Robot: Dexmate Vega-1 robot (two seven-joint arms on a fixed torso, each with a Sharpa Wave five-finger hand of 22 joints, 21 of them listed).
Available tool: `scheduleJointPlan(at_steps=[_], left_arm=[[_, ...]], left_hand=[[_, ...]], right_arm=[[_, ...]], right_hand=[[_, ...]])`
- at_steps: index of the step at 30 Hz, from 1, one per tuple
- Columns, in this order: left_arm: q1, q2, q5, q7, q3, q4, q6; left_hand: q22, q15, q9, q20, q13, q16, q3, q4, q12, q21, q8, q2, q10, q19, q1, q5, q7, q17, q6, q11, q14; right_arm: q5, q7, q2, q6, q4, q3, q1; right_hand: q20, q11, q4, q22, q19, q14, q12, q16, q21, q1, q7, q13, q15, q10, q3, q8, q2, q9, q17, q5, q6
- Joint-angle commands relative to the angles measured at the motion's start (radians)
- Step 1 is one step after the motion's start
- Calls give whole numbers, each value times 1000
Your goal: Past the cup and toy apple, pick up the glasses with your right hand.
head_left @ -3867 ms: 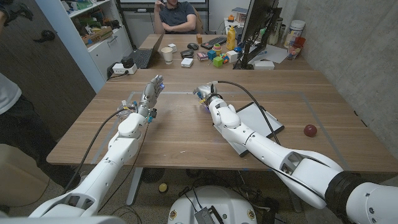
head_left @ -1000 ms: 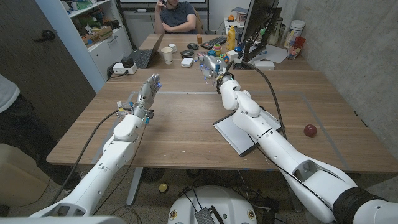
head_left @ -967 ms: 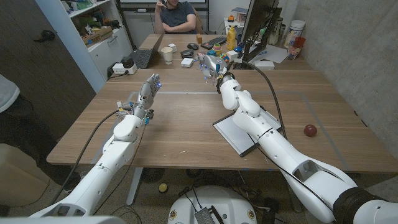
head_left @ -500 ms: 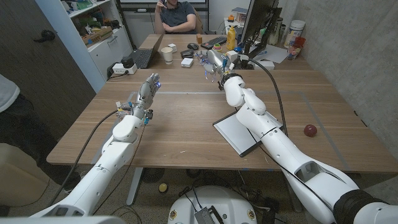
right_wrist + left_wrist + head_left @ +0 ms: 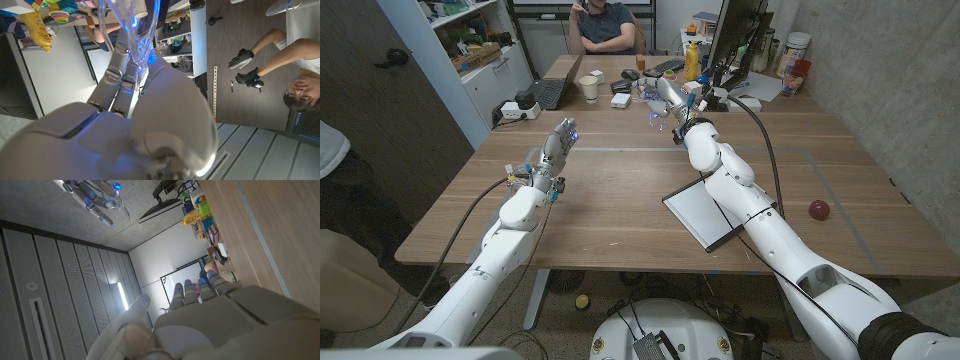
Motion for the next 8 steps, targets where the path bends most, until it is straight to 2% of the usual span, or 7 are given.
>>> scheduleJointPlan(at_steps=[1,8], left_arm=[[29,20,-18,-12,-22,-17,-13],[37,27,-28,-24,-30,-17,-14]], left_hand=[[5,10,5,5,3,7,-3,2,5,4,5,65,1,1,-3,5,3,2,-4,8,0],[5,11,5,5,3,7,-4,2,5,4,5,65,1,2,-3,5,2,1,-4,8,1]], right_arm=[[5,-7,19,3,-15,0,-20],[-9,-20,28,-7,-18,-8,-27]], right_hand=[[-121,4,-1,-2,-29,162,6,-4,9,1,-1,0,-258,2,8,2,5,5,6,6,14],[-121,3,-1,-6,-32,163,11,-8,16,0,0,2,-257,3,9,1,4,6,11,7,16]])
